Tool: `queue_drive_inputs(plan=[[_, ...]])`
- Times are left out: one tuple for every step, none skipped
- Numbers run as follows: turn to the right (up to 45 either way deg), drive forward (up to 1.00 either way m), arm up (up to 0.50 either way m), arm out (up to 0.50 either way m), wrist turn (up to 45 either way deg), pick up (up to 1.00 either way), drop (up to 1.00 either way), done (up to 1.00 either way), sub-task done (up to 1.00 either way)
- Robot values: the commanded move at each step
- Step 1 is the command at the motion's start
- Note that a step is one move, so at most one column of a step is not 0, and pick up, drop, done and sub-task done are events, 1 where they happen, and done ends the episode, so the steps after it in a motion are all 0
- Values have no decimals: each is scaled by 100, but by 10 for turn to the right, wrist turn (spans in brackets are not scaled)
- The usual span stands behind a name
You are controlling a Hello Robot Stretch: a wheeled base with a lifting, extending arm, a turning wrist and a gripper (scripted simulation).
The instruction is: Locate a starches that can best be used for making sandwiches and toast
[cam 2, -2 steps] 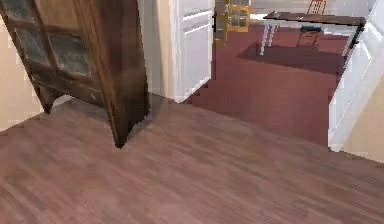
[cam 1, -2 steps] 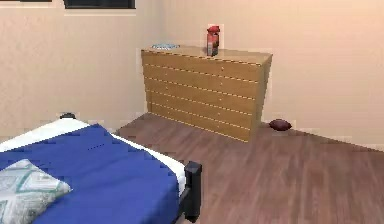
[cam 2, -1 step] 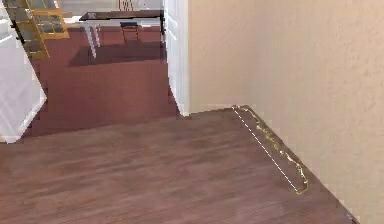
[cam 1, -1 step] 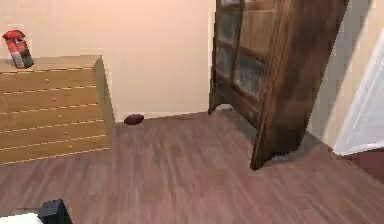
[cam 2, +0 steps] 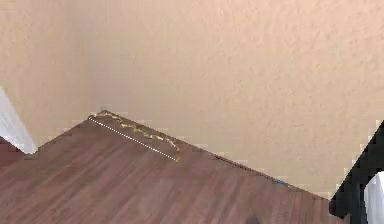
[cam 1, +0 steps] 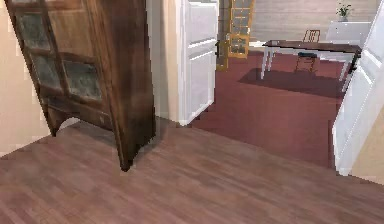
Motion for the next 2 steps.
queue_drive_inputs(plan=[[300, 0, 0, 0, 0, 0, 0, 0, 0], [0, 5, 0, 0, 0, 0, 0, 0, 0]])
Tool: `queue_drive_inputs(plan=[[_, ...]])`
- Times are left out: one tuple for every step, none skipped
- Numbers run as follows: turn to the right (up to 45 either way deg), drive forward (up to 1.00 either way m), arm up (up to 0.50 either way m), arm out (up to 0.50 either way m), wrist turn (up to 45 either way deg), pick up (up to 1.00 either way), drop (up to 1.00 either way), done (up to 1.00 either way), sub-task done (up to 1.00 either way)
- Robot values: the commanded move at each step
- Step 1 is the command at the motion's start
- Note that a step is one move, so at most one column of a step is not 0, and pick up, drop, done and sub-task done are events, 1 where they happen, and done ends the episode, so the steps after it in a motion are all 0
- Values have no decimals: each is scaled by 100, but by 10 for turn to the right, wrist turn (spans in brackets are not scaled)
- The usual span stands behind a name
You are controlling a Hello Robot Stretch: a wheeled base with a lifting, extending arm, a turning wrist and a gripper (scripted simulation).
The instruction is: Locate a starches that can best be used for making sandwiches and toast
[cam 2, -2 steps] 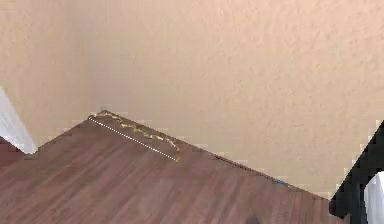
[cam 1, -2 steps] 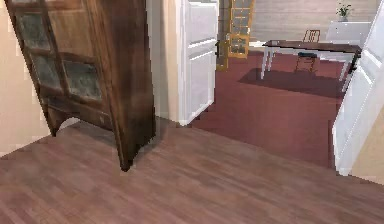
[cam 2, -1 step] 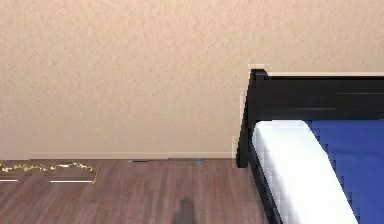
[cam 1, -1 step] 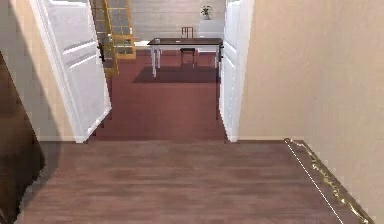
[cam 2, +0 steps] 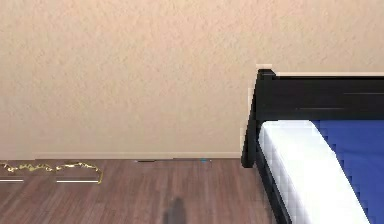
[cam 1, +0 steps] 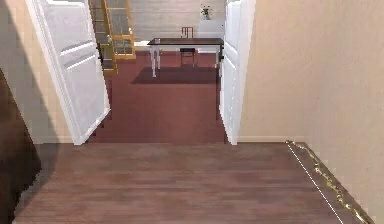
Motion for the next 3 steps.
queue_drive_inputs(plan=[[-90, 0, 0, 0, 0, 0, 0, 0, 0], [0, 100, 0, 0, 0, 0, 0, 0, 0], [-30, 0, 0, 0, 0, 0, 0, 0, 0]])
